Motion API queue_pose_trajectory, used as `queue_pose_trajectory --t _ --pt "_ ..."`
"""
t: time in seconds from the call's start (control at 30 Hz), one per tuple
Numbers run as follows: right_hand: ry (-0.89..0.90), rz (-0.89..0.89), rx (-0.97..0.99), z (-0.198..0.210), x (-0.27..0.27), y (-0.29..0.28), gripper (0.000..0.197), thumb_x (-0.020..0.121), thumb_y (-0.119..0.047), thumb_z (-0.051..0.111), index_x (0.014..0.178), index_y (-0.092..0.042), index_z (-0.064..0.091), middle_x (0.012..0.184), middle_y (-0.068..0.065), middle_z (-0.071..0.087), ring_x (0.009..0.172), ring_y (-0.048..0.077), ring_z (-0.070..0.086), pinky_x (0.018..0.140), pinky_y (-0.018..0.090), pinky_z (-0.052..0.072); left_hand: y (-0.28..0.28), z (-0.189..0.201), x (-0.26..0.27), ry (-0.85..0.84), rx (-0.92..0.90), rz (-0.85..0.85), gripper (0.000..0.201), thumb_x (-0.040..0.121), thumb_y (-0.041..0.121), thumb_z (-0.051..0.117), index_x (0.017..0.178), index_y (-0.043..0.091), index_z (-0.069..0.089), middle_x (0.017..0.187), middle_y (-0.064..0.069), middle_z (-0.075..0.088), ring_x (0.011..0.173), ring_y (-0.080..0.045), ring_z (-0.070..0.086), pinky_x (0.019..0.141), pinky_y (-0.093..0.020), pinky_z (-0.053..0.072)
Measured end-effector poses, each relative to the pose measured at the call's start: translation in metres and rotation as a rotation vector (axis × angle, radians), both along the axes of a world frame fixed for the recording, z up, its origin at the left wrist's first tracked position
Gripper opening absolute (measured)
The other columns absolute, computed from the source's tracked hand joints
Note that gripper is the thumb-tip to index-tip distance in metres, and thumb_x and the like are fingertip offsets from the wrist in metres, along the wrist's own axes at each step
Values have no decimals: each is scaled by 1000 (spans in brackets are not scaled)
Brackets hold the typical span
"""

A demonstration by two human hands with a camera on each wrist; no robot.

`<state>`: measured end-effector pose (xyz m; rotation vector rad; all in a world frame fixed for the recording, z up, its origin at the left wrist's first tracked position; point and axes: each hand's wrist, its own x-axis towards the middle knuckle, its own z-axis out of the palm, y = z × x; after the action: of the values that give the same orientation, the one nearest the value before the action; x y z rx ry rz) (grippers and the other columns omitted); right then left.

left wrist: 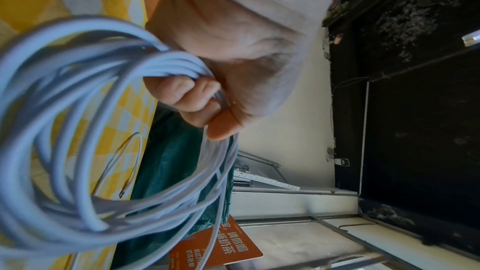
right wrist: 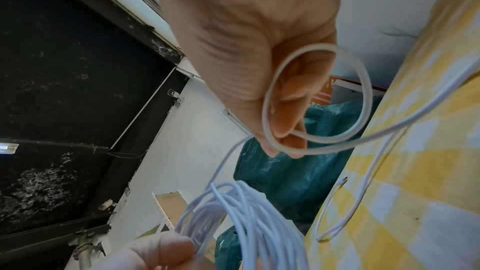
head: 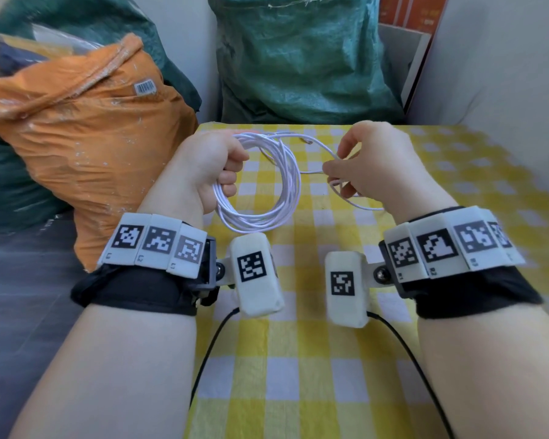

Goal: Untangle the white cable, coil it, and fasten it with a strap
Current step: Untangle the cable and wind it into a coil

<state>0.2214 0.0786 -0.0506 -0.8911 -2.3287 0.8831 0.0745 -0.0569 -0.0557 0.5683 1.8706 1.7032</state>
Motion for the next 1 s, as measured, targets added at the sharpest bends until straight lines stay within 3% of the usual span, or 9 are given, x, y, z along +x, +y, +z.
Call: queue_pose_trajectory --t 0.07,0.2,0.27,0.37,0.53,0.63,0.77,0.87,1.0 --pt "57 -19 -34 1 1 -1 29 80 -11 69 67 -16 44 63 7 66 36 9 58 44 21 51 -1 -2 -1 -44 37 -31 26 85 -1 38 69 19 35 55 1 21 36 -10 17 40 -19 16" --pt "-34 23 59 0 -2 -3 27 77 -11 72 59 -23 55 76 6 70 60 17 60 62 27 51 -1 -4 -2 -129 98 -44 31 84 2 38 62 22 29 49 4 24 35 -9 16 39 -19 15" --pt "-66 75 -29 1 -2 -6 21 79 -10 69 64 -25 65 83 7 72 62 17 58 61 29 53 -1 -3 0 -160 135 -25 29 84 2 38 62 21 32 47 4 25 35 -9 16 38 -19 16" --pt "-16 159 -231 4 -1 -12 14 85 -17 63 78 -10 72 82 7 72 71 17 58 54 26 57 0 -2 2 -193 188 4 27 85 2 38 68 22 42 48 4 25 35 -8 17 37 -18 16" --pt "-4 190 -248 2 -2 -17 45 79 -55 65 90 -11 56 81 3 66 70 14 61 46 21 47 3 -1 7 -229 256 -22 26 87 3 36 69 22 39 47 5 26 35 -8 17 38 -19 17" --pt "-38 178 -242 -2 -5 -18 44 81 -51 65 100 -15 50 85 0 65 70 13 63 47 21 47 7 1 12 -253 296 -74 26 87 3 35 69 21 38 47 4 26 35 -8 17 39 -21 15" --pt "-57 225 -207 -4 -10 -17 34 94 -39 51 107 -7 55 90 3 69 72 16 59 61 29 47 10 -1 16 -286 328 -134 47 88 2 34 52 21 58 50 3 26 38 -9 19 44 -22 15" --pt "-64 233 -148 -5 -10 -18 34 98 -30 43 90 1 56 80 6 62 74 20 52 67 31 39 11 0 17 -277 225 -91 26 87 4 37 67 16 46 54 0 35 44 -12 31 43 -21 25" --pt "-101 223 -53 -1 -7 -15 26 96 -28 45 76 -12 47 72 5 52 65 19 45 62 31 35 8 -4 12 41 -56 -65 13 83 2 52 88 9 62 77 -7 60 63 -17 58 57 -25 48"
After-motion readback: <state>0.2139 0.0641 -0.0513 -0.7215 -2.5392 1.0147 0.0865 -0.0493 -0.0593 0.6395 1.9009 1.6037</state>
